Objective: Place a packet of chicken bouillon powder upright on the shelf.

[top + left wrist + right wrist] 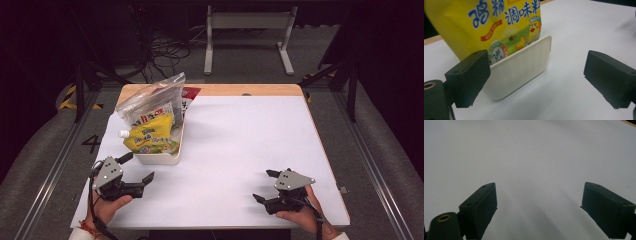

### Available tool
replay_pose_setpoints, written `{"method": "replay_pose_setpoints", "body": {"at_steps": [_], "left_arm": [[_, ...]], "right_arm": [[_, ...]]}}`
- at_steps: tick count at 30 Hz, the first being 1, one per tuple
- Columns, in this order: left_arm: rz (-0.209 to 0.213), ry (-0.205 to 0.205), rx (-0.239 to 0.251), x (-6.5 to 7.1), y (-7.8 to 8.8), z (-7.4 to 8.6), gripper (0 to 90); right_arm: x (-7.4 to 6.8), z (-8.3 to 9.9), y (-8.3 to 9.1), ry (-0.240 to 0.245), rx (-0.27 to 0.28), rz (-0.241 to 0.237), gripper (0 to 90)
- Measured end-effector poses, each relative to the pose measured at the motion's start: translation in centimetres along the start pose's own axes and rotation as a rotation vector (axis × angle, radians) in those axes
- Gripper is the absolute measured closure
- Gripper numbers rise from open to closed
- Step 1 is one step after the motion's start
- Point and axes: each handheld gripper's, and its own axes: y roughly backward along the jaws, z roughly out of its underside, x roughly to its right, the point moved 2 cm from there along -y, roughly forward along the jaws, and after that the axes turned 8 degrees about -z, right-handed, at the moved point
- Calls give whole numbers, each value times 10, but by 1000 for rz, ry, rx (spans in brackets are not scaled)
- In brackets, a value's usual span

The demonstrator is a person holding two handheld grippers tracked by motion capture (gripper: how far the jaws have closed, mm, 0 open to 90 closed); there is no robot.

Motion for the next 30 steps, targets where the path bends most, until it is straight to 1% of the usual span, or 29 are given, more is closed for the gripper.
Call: {"method": "replay_pose_setpoints", "body": {"at_steps": [3, 6, 8, 10, 14, 19, 22, 23, 25, 28, 30], "left_arm": [[8, -18, -5, 5, -2, 0, 78], [28, -20, -8, 9, -5, -1, 78], [37, -27, -15, 13, -8, 0, 78], [46, -43, -21, 16, -11, -1, 77], [71, -55, -29, 22, -15, -3, 76], [96, -69, -40, 29, -20, -4, 76], [102, -78, -47, 32, -21, -4, 76], [114, -84, -50, 36, -23, -4, 76], [118, -91, -55, 38, -24, -5, 76], [138, -110, -65, 43, -27, -4, 74], [154, -110, -75, 47, -30, -3, 75]], "right_arm": [[0, 0, 1, -2, 1, 1, 129], [1, 0, 1, -4, 3, 3, 129], [1, 0, 1, -4, 3, 3, 129], [1, 0, 1, -3, 3, 4, 129], [1, -1, 2, 2, 9, 9, 129], [1, -1, 3, -1, 14, 17, 129], [2, -1, 4, 4, 15, 22, 129], [2, -1, 5, 5, 15, 24, 129], [2, -1, 5, 4, 14, 24, 130], [3, 0, 5, 6, 12, 30, 129], [3, 0, 6, 6, 14, 34, 129]]}}
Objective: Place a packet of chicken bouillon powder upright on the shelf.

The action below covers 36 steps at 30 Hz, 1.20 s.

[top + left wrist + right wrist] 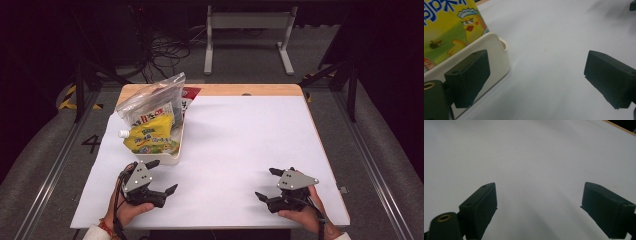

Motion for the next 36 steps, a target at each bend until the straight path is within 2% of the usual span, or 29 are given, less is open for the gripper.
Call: {"method": "replay_pose_setpoints", "body": {"at_steps": [13, 18, 20, 23, 26, 31, 36], "left_arm": [[78, -56, -55, 19, -16, 3, 75], [109, -76, -85, 26, -23, 5, 75], [109, -96, -102, 28, -26, 6, 75], [121, -97, -108, 31, -29, 6, 74], [110, -116, -129, 32, -33, 8, 72], [118, -99, -131, 31, -34, 8, 70], [122, -112, -126, 32, -34, 7, 70]], "right_arm": [[5, 5, 8, -9, 2, 31, 128], [9, 10, 17, -33, 8, 56, 127], [10, 12, 20, -40, 12, 62, 128], [12, 15, 22, -46, 13, 70, 126], [11, 18, 23, -42, 3, 71, 126], [12, 20, 22, -49, 2, 69, 126], [11, 22, 19, -42, -7, 65, 126]]}}
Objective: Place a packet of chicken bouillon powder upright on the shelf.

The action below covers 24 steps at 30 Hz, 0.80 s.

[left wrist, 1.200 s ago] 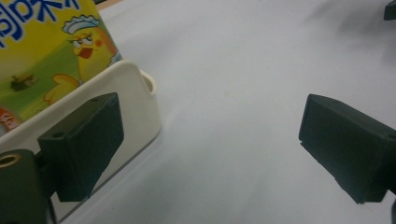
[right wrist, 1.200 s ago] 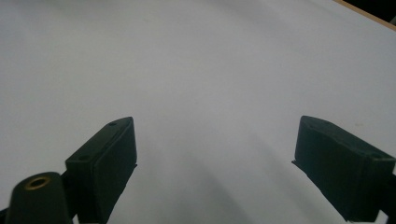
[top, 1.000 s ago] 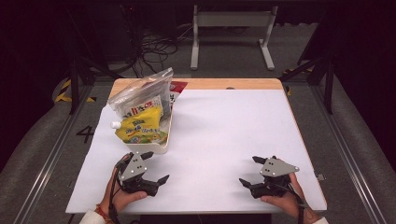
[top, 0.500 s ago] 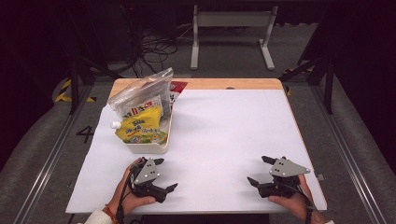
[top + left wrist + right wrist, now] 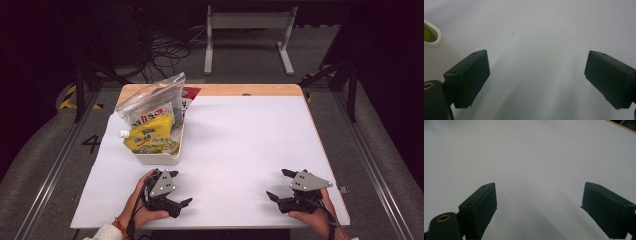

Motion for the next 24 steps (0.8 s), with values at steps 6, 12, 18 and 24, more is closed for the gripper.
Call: {"method": "replay_pose_setpoints", "body": {"at_steps": [6, 12, 18, 24], "left_arm": [[-8, 8, 5, -2, 4, 1, 68], [-12, 18, 19, -5, 5, -1, 68], [-20, 23, 22, -8, 6, -1, 68], [-28, 29, 21, -11, 6, -1, 68]], "right_arm": [[-2, -1, 0, -6, 0, 2, 126], [-3, -1, 0, -2, -2, 2, 126], [-1, 0, 0, -6, 3, 3, 126], [-2, 0, 0, -4, -2, -3, 126]]}}
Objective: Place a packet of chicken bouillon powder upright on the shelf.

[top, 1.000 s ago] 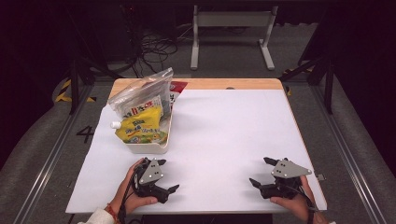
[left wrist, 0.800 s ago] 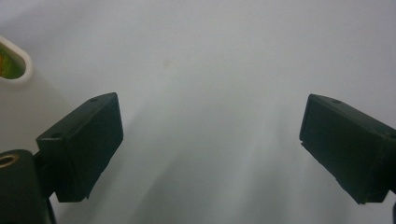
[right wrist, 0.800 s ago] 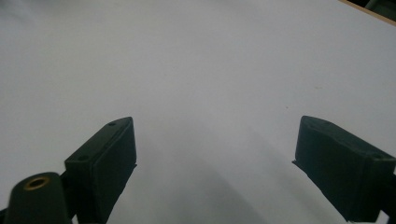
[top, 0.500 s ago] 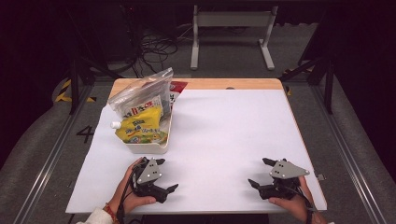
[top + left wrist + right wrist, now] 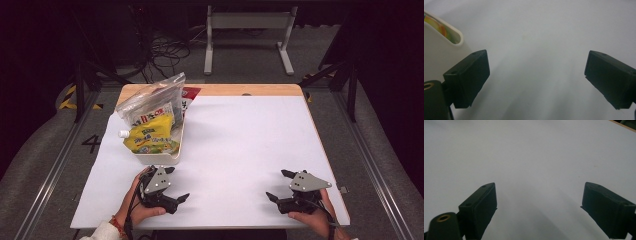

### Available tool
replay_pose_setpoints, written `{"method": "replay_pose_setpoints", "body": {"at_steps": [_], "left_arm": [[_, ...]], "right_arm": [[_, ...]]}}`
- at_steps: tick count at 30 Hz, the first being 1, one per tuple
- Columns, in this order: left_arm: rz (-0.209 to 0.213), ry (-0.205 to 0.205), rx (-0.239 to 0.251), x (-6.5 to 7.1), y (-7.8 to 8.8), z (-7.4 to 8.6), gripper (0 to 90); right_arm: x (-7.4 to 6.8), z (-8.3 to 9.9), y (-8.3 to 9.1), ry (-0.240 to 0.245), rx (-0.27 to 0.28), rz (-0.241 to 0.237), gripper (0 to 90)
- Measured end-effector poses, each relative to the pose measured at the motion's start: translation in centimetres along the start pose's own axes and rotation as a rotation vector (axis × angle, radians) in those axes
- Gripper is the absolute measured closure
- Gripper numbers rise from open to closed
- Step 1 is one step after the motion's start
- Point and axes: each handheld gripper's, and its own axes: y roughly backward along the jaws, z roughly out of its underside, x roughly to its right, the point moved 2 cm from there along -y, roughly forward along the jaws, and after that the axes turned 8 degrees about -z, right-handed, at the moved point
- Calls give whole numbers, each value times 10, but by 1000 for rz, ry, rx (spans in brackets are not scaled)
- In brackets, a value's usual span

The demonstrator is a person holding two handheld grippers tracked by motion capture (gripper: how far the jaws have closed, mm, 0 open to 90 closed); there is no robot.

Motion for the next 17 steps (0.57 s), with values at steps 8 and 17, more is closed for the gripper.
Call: {"method": "replay_pose_setpoints", "body": {"at_steps": [8, 17], "left_arm": [[-4, 11, 4, -6, -1, 0, 68], [-4, 14, 8, -10, -1, 0, 74]], "right_arm": [[0, 0, 2, -12, 13, 15, 130], [-1, 2, 0, -18, -4, 27, 129]]}}
